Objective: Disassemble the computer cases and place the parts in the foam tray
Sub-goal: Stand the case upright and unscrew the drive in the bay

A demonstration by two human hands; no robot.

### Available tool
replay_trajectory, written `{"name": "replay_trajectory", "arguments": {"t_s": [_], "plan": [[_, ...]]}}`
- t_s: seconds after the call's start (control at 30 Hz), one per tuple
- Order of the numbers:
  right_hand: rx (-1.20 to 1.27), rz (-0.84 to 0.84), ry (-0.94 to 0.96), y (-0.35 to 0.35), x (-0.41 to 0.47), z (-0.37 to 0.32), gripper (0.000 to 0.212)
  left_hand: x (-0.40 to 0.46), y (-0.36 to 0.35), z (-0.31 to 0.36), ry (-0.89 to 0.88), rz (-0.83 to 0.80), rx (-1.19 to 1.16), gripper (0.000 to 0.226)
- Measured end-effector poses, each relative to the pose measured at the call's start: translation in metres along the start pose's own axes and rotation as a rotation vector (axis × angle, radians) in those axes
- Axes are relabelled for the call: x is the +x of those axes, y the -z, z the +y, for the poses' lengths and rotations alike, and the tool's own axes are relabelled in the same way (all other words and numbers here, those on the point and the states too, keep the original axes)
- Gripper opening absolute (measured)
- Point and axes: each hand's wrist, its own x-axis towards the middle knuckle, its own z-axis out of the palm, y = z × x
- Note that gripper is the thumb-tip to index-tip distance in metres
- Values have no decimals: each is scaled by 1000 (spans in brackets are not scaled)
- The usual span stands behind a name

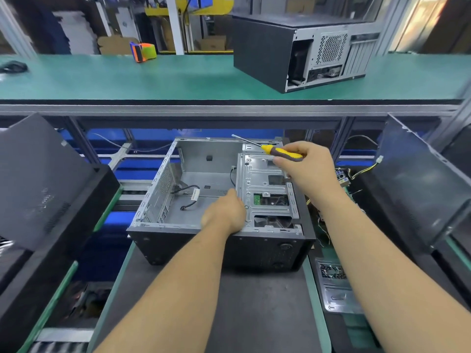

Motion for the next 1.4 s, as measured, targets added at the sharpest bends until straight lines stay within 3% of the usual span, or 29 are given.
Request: {"name": "replay_trajectory", "arguments": {"t_s": [0.1, 0.33, 0.47, 0.97, 1.3, 1.4], "plan": [[95, 40, -37, -4, 4, -4, 21, 6, 1, 11, 18, 7, 0, 28], [-85, 63, 50, -19, 19, 3, 29, 12, 8, -14, -124, -8, 105, 37], [-159, 118, 94, -32, 30, 6, 15, 12, 6, -8, -159, 103, 112, 24], [-209, 98, 147, -43, 40, 11, 35, 13, 7, -10, -154, 60, 8, 19], [-378, 14, 287, -51, 45, 1, 24, 13, 7, -10, -141, 46, 4, 21], [-475, 42, 248, -53, 51, -2, 21, 13, 7, -10, -138, 51, 4, 20]]}}
